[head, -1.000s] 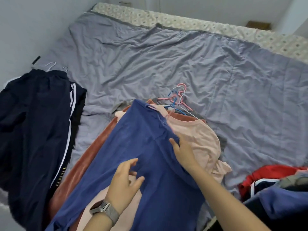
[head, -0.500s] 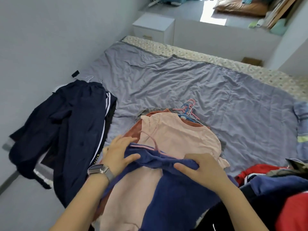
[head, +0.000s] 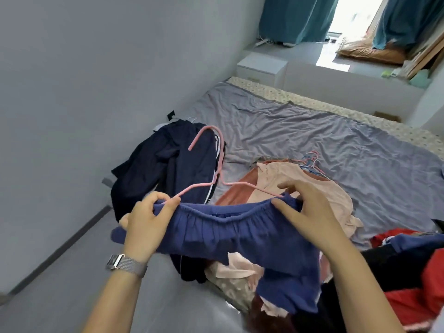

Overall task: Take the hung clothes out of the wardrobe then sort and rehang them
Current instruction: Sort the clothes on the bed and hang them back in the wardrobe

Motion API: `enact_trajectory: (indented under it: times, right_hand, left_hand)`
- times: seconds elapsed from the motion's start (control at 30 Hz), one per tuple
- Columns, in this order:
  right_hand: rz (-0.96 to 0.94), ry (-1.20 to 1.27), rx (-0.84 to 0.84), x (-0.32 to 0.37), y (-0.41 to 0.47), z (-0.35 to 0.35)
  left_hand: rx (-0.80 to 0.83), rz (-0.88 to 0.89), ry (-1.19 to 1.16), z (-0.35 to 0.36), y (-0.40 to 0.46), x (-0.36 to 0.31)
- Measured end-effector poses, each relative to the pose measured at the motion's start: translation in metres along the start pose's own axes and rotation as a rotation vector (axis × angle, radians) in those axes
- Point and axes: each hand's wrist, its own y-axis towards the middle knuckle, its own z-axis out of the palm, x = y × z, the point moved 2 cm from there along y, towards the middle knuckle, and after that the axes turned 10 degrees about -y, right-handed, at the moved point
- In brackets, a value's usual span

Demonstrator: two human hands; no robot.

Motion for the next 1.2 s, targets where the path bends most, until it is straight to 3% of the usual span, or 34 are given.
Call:
enact_trajectory:
  times: [0.27,0.43,0.53,0.7,0.9,1.07,1.2]
  right_hand:
    - [-0.234,0.031,0.234,0.147,-0.031,0.092]
    - [-0.389,0.085,0.265,0.215,-0.013,0.119]
    - [-0.38,0.063,0.248,0.225,0.01,0.132]
    - [-0.284,-0.052,0.193,0.213,0.064,0.169]
    - [-0.236,0.054,0.006,0.222,0.156,0.187]
    - [-0.19,0.076,-0.146,0.235,0.25,0.173]
    - [-0.203,0.013,-0.176,0.226,0.313,0.176]
  left_hand:
    - [-0.261,-0.087,0.123,-0.159,-0.051,0.053]
    - [-0.426,-0.066,0.109,-0.232,-0.045,0.062]
    - [-0.464,-0.083,0.139,-0.242,-0.025,0.066]
    - [-0.403,-0.105,0.119,-0.234,0.044,0.076]
    - [-0.319,-0.057,0.117,-0.224,0.154,0.053]
    - [-0.063,0.141,0.156,-0.226,0.259,0.009]
    - [0.098,0.246,0.104,-0.217,0.322,0.02]
